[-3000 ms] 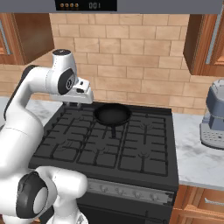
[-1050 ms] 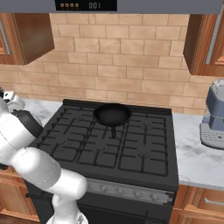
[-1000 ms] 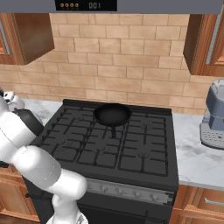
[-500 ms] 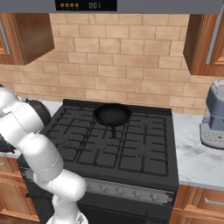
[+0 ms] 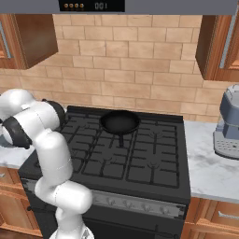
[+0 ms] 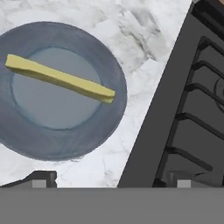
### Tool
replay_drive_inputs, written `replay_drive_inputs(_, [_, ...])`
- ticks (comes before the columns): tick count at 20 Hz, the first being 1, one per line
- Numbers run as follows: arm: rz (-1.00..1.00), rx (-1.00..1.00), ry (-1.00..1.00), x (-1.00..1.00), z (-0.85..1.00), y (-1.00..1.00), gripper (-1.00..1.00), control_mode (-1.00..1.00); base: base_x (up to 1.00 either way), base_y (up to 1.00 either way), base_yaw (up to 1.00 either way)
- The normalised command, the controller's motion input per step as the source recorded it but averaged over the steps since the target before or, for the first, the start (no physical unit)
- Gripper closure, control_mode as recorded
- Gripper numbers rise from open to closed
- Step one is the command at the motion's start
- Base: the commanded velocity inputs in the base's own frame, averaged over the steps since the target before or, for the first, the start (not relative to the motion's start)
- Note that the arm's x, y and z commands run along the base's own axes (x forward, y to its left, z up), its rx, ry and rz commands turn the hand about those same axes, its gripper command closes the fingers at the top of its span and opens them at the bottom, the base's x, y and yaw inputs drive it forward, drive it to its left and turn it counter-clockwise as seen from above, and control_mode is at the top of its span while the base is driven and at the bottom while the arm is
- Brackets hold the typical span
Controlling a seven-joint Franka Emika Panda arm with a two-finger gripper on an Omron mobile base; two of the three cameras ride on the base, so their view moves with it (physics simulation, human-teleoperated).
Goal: Pick up the butter stick and place it in the pan. Then turn on the burner for the pan.
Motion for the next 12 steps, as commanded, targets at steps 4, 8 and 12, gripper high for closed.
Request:
replay_drive_inputs(4, [0.09, -0.03, 0.01, 0.14, -0.32, 0.27, -1.00, -1.00, 0.00, 0.00, 0.00])
replay_drive_inputs(8, [0.06, -0.01, 0.04, 0.25, -0.20, 0.29, -1.00, -1.00, 0.00, 0.00, 0.00])
replay_drive_inputs(12, [0.03, -0.02, 0.06, 0.29, -0.12, 0.30, -1.00, -1.00, 0.00, 0.00, 0.00])
